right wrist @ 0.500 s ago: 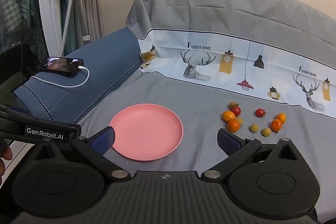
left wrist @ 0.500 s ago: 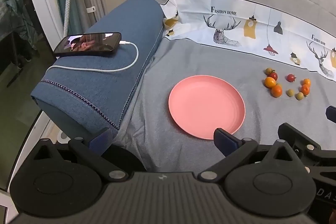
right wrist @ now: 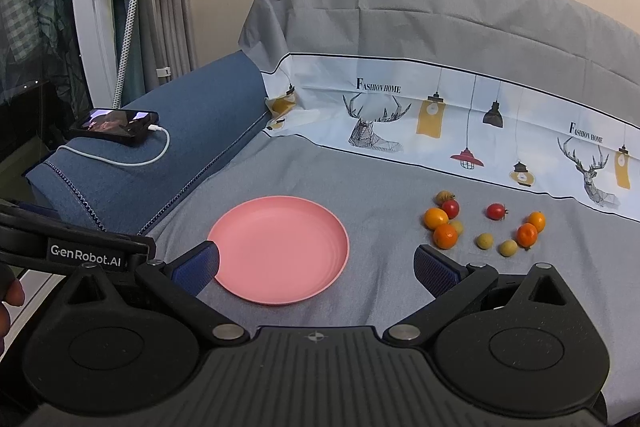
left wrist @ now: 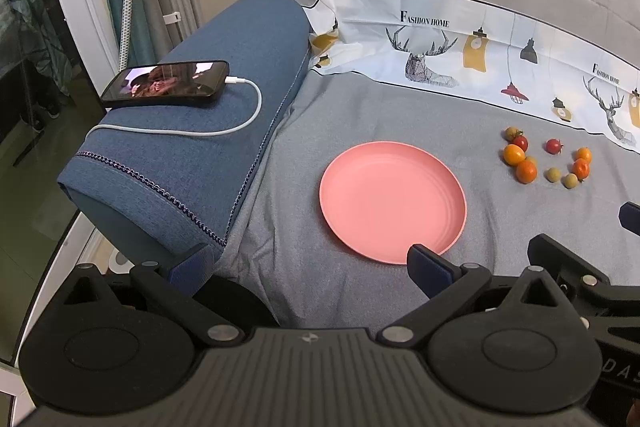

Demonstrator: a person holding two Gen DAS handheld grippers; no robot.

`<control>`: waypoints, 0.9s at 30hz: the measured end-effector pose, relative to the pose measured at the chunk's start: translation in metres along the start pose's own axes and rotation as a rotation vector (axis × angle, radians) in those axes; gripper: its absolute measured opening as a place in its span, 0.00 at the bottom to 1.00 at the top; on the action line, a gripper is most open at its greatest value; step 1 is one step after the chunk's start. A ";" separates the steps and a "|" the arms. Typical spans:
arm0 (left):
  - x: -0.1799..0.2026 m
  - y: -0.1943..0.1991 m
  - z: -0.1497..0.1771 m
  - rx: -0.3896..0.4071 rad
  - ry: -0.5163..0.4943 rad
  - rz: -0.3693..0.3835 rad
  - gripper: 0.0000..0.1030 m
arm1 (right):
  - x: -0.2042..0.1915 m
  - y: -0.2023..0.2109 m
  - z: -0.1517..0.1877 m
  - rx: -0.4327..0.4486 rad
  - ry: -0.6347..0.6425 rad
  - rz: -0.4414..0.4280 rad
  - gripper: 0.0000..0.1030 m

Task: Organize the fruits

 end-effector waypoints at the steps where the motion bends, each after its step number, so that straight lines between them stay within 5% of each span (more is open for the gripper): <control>1: 0.000 0.000 0.000 0.000 -0.001 -0.001 1.00 | 0.000 -0.001 0.000 0.000 0.000 0.000 0.99; 27: 0.001 -0.002 0.001 0.004 -0.011 -0.006 1.00 | -0.001 0.001 0.002 -0.002 -0.016 -0.009 0.99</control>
Point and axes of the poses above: each gripper's, at about its wrist camera, not at the fingertips, and y roughly against the way its jaws point, x to its right, z to its underside, the point moved 4 cm from there along -y, roughly the way its jaws point, and after that the axes turned 6 degrees about z, right-handed, at the moved point
